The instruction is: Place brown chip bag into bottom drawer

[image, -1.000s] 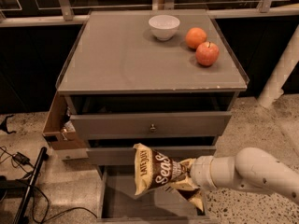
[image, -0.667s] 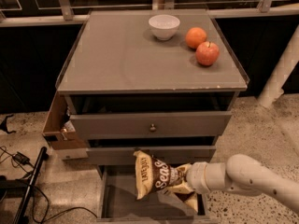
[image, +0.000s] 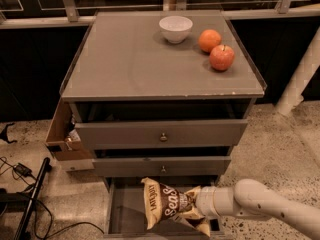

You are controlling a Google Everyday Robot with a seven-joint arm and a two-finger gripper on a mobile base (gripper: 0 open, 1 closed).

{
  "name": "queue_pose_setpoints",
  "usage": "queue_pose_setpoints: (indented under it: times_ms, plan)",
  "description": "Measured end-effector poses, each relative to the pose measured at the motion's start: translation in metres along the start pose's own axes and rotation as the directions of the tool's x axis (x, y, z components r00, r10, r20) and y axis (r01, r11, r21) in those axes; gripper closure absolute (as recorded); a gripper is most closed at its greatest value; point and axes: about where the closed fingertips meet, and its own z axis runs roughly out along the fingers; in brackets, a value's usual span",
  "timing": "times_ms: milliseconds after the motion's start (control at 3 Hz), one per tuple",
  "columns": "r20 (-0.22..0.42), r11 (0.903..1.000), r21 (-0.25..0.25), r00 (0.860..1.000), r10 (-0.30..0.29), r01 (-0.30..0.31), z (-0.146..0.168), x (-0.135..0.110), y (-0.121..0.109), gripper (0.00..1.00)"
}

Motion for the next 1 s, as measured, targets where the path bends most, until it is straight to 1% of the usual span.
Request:
queue_pose_setpoints:
  times_ms: [333, 667, 1000]
  plan:
    - [-0.048, 0.9902, 0.046, 0.99, -0.129, 0.131, 0.029, 0.038, -0.014, 1.0]
    - [-0.056, 0.9777, 0.044, 0.978, -0.203, 0.205, 0.071, 0.073, -0.027, 1.0]
    - [-0.037, 0.9784, 0.031, 0.978, -0.203, 0.204, 0.121, 0.107, -0.044, 1.0]
